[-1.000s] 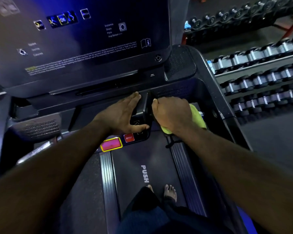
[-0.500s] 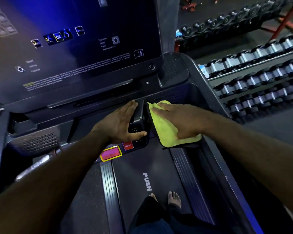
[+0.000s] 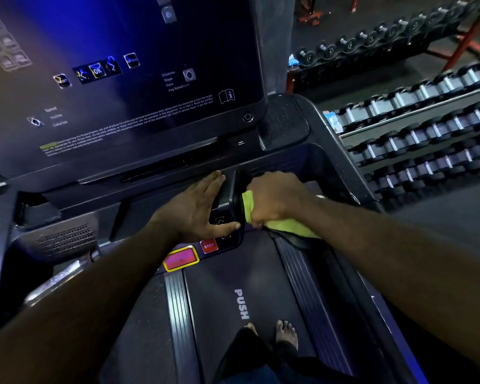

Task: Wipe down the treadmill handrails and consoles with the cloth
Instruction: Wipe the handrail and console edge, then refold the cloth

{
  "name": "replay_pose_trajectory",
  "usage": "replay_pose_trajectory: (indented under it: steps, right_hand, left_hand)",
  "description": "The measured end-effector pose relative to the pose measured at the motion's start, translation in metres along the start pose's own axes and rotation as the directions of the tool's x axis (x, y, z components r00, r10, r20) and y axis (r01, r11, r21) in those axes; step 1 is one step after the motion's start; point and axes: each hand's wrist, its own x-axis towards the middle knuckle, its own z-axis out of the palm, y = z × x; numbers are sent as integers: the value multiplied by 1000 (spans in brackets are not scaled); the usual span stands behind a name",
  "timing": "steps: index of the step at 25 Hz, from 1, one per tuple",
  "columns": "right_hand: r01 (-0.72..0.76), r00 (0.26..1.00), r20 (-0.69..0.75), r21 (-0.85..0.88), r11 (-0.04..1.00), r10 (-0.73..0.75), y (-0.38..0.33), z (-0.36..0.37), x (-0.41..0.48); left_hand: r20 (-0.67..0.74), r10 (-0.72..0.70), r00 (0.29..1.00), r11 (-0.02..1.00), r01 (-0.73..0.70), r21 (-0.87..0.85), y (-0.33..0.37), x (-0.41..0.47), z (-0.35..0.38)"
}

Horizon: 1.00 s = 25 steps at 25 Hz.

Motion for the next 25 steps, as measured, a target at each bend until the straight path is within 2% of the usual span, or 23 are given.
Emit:
replay_pose_trajectory:
  steps: [2,3,4,6,7,9,15,18,21,22,25]
  right_hand:
    - [-80,959,277,38,996,66,0,-18,14]
    - [-92,956,282,45,995,75,2,-17,17]
    - [-84,976,204,53,995,71,3,-12,13]
    - [-50,989,-140,1,999,50,2,19,-2]
    - [-35,950,-311,-38,999,22,2,38,-10]
    - [-31,876,-482,-91,995,-17,2,61,-16]
    - [-7,838,-541,-131,991,-66,6,69,-7]
    - [-6,806,-588,-113,994,-62,6,73,-7]
    - [21,775,-626,-112,993,-87,10,77,-6]
    - [38,759,-642,-119,992,-106,15,79,-8]
    - [21,697,-707,-146,989,-119,57,93,-20]
  left_hand:
    - [-4,-3,1000,1000,3,-2,0,-1,2]
    - [-9,0,1000,1000,0,3,0,0,2]
    - [-11,6,1000,1000,-6,8,0,1,2]
    - [-16,15,1000,1000,-15,14,2,1,1]
    - [-21,14,1000,1000,-13,14,2,1,0]
    - [-27,21,999,1000,-21,14,1,1,-1]
    - [-45,41,998,998,-39,39,-3,4,2]
    - [-199,209,957,968,-173,183,-5,4,6]
    - [-254,407,877,893,-324,312,21,18,10]
    - [-254,427,868,880,-334,338,28,24,11]
    - [-179,368,913,888,-287,359,28,33,13]
